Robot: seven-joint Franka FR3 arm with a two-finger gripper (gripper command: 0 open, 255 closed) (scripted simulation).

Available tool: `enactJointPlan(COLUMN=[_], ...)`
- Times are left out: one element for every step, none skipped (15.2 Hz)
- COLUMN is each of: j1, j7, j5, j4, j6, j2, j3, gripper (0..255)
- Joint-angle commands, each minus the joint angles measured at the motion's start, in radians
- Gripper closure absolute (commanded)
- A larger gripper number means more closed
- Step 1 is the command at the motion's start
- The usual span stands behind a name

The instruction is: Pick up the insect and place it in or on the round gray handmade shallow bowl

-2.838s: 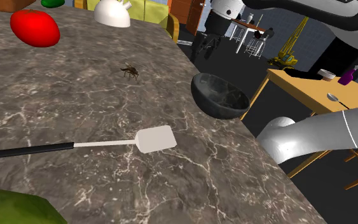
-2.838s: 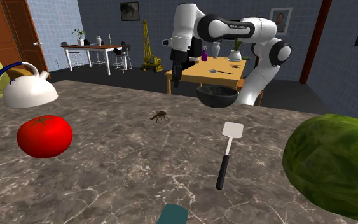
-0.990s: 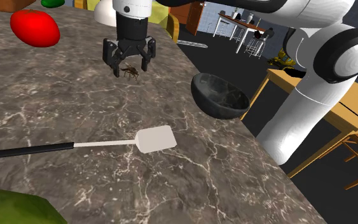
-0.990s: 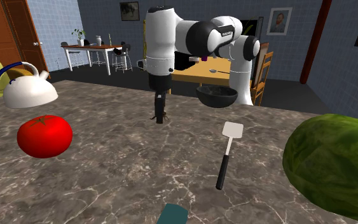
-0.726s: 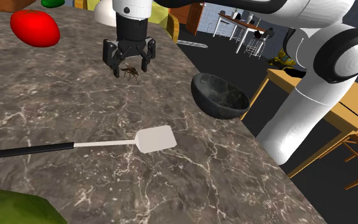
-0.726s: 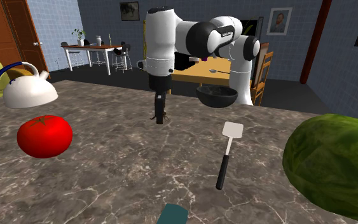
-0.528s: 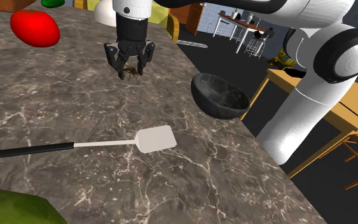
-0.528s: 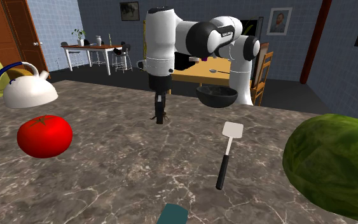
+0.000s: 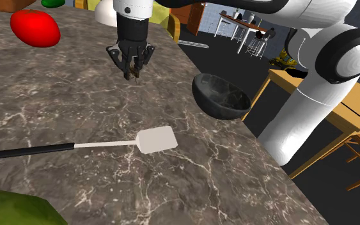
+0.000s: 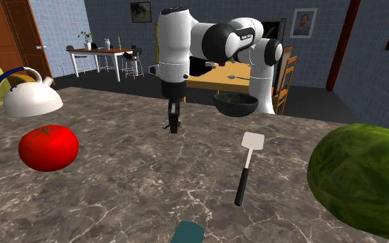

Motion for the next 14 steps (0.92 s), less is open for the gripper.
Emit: enactJointPlan(j1=[0.000,0.001,0.003,0.004,0.005,0.007,0.009,0.011,0.013,0.016,0.019,0.022,0.025,0.029], j7=[0.000,0.001,0.001,0.002,0.003,0.004,0.005,0.006,0.008,0.009,0.011,0.013,0.015,0.017], j5=[0.000,-0.002,-0.004,-0.007,-0.009,-0.012,-0.015,-0.019,-0.023,-0.027,-0.031,-0.036,-0.041,-0.047], j4=[0.000,0.016,0.034,0.052,0.070,0.089,0.108,0.127,0.147,0.168,0.189,0.211,0.233,0.257], j6=[0.000,-0.014,-0.029,-0.043,-0.058,-0.073,-0.088,-0.104,-0.119,-0.135,-0.151,-0.167,-0.183,-0.200], j2=[0.000,0.004,0.008,0.012,0.016,0.021,0.026,0.032,0.038,0.044,0.051,0.059,0.066,0.075], j3=[0.000,0.001,0.002,0.003,0.004,0.005,0.006,0.007,0.009,0.010,0.011,0.013,0.015,0.016], gripper=[255,255,255,255,255,255,255,255,255,255,255,255,255,255])
